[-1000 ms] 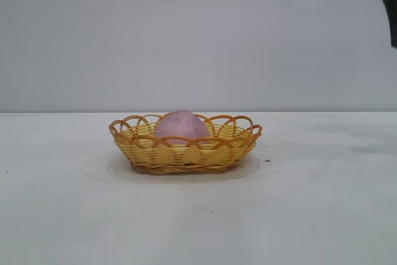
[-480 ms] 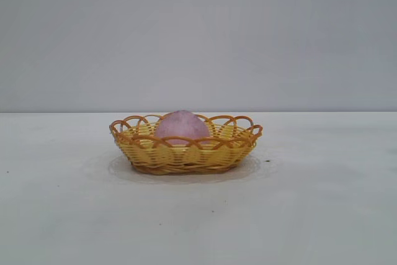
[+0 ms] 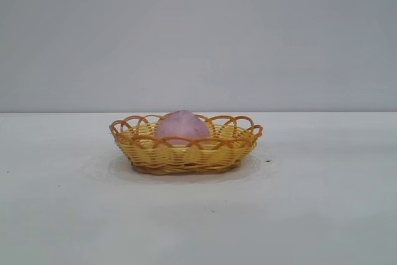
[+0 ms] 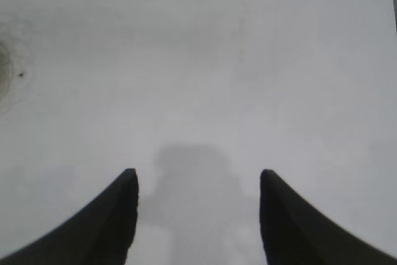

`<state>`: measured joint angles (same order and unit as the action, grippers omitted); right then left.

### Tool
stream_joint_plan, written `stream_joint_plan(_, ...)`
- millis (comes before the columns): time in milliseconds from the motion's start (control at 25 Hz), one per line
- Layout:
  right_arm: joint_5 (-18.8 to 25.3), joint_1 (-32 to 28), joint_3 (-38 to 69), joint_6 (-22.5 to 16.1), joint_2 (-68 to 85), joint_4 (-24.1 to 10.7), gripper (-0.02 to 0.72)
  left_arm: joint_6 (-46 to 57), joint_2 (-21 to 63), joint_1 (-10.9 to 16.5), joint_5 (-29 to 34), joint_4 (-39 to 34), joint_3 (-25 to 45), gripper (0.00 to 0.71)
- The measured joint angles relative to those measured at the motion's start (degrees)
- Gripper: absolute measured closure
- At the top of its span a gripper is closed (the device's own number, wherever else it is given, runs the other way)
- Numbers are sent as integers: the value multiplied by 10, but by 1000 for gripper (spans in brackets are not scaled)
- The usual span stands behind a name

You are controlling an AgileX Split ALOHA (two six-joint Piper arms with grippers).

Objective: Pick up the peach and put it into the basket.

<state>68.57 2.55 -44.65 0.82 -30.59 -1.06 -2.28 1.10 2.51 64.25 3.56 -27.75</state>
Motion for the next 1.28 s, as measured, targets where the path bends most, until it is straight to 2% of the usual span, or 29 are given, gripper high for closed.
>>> stream_joint_plan(280,-22,0,102,0,185,30,347,0,0,0,0,0,0,249)
stream_joint_plan(480,-27,0,160,0,266,39,347,0,0,0,0,0,0,249)
stream_joint_plan(1280,-31,14,166,-1,315,40,347,0,0,0,0,0,0,249)
